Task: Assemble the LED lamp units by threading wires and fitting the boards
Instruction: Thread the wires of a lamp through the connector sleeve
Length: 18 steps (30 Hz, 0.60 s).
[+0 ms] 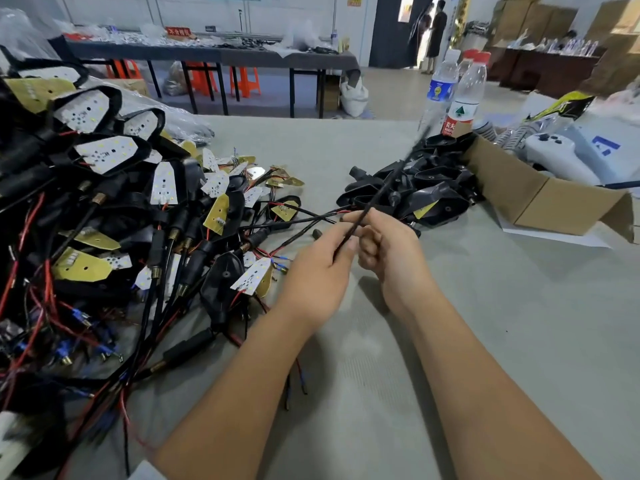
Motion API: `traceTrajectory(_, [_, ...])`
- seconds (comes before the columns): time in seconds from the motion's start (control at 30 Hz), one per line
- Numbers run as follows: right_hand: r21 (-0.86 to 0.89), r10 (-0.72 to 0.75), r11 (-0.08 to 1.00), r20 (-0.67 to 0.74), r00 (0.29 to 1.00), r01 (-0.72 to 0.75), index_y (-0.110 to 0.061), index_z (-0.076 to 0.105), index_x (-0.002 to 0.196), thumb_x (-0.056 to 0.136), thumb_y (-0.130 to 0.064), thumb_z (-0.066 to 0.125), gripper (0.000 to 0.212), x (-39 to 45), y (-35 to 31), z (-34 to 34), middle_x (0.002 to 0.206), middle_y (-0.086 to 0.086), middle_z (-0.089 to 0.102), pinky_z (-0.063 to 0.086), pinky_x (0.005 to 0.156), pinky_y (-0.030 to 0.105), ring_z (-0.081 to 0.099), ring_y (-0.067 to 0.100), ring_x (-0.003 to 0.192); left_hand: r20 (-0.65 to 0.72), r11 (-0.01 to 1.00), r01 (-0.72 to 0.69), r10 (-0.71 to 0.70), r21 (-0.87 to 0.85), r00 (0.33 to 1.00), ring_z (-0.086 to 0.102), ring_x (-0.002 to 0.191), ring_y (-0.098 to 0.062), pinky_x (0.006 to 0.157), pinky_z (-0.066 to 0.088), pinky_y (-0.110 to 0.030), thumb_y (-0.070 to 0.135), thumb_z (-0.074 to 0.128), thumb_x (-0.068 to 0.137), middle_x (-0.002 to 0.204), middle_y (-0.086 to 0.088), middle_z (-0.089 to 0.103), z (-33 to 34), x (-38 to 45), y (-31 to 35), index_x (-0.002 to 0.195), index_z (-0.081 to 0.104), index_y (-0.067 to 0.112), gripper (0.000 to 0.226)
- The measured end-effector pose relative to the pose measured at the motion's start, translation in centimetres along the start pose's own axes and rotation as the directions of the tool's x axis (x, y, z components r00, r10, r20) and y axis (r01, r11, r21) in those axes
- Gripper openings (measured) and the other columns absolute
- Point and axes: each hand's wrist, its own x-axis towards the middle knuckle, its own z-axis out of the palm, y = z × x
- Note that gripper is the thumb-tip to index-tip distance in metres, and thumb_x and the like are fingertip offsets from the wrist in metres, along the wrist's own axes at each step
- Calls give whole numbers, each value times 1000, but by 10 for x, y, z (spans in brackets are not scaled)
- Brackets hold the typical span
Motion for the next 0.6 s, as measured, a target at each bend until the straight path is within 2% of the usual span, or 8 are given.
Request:
traceTrajectory(0.1, [-31, -4, 1000, -33, 999, 3, -5, 70, 85, 71, -8, 49, 25, -1, -2, -4, 50, -5, 37, 26, 46, 20, 29, 11, 48, 0, 989, 77, -78, 129, 997, 50, 61, -6, 66, 45, -37, 29, 48, 99, 62, 16, 57, -2, 1, -2, 93, 59, 33, 13])
traceTrajectory(0.2, [-35, 44, 998, -3, 999, -44, -8, 68, 83, 58, -6, 46, 33, -4, -2, -4, 53, -1, 53, 31, 48, 24, 38, 14, 47, -27, 970, 133, -131, 202, 991, 53, 64, -18, 72, 49, -46, 32, 49, 97, 64, 5, 56, -5, 1, -2, 81, 52, 25, 18])
traceTrajectory(0.3, [-8, 103, 995, 0, 995, -103, -6, 66, 81, 79, -2, 51, 16, -5, -2, -1, 55, 1, 55, 36, 48, 21, 44, 15, 51, -7, 967, 120, -122, 223, 993, 55, 66, -14, 71, 48, -40, 33, 49, 97, 63, 8, 57, -7, 0, -1, 73, 49, 29, 23])
traceTrajectory(0.37, [45, 118, 992, -42, 992, -116, -5, 65, 82, 89, 1, 49, 19, -3, -2, -4, 53, 0, 55, 37, 48, 20, 46, 13, 49, -13, 969, 138, -138, 204, 990, 53, 63, -9, 68, 46, -36, 35, 50, 96, 59, 12, 56, -10, 0, -1, 74, 52, 32, 22])
traceTrajectory(0.43, [115, 125, 987, -91, 988, -115, -6, 65, 83, 92, 0, 50, 18, -2, -5, -8, 53, -1, 56, 38, 48, 19, 48, 10, 47, -28, 973, 156, -154, 173, 988, 51, 60, -10, 66, 46, -36, 34, 51, 95, 58, 11, 54, -12, 2, -3, 76, 55, 30, 20])
traceTrajectory(0.53, [234, 134, 969, -198, 971, -86, -9, 63, 85, 95, -3, 50, 18, 0, -9, -15, 53, -3, 55, 39, 50, 18, 47, 8, 47, -21, 978, 170, -169, 118, 985, 48, 59, -14, 64, 44, -36, 30, 52, 94, 61, -1, 55, -17, 3, -8, 77, 59, 25, 19])
traceTrajectory(0.6, [354, 165, 934, -282, 945, -58, -10, 62, 85, 96, -5, 51, 17, 2, -13, -21, 52, -4, 54, 39, 51, 17, 46, 8, 48, 2, 984, 159, -159, 86, 987, 46, 60, -13, 60, 42, -29, 29, 53, 94, 63, -4, 54, -20, 3, -11, 77, 62, 27, 20])
